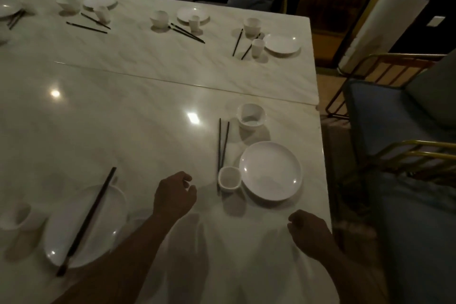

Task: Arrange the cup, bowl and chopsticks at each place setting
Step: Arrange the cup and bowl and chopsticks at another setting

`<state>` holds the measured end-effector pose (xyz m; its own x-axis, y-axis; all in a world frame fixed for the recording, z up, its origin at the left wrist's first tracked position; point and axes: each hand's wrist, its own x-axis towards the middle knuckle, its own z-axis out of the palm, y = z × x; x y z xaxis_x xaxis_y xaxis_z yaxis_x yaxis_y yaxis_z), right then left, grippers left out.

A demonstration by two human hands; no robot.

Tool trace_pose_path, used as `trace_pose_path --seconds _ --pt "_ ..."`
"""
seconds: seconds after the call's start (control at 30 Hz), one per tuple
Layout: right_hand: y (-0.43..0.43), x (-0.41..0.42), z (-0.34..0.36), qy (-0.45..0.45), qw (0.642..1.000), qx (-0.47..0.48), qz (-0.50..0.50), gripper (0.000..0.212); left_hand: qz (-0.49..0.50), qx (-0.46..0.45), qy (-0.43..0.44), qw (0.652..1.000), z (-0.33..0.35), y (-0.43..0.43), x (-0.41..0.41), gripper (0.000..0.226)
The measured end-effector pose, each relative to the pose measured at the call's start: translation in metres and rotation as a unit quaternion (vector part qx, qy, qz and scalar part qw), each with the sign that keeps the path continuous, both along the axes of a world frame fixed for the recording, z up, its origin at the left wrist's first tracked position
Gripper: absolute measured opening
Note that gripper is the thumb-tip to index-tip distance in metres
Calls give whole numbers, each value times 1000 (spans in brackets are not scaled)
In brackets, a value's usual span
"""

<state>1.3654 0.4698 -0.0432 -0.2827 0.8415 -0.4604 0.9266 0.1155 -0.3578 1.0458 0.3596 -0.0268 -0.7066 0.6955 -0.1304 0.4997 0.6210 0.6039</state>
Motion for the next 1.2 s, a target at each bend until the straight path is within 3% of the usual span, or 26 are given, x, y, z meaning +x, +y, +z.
trace_pose_path --seconds 0.4,0.8,1.03,1.2 --pt "107 42 9 26 989 4 144 27 115 23 24 993 -8 37 109 37" --pt "156 -10 72 66 970 83 220 33 100 6 -10 995 10 31 135 74" --pt "229 -112 63 80 945 110 298 65 92 -27 -24 995 2 45 119 91" --pt "291 -188 30 75 893 140 420 101 136 -43 -47 989 -13 82 111 99"
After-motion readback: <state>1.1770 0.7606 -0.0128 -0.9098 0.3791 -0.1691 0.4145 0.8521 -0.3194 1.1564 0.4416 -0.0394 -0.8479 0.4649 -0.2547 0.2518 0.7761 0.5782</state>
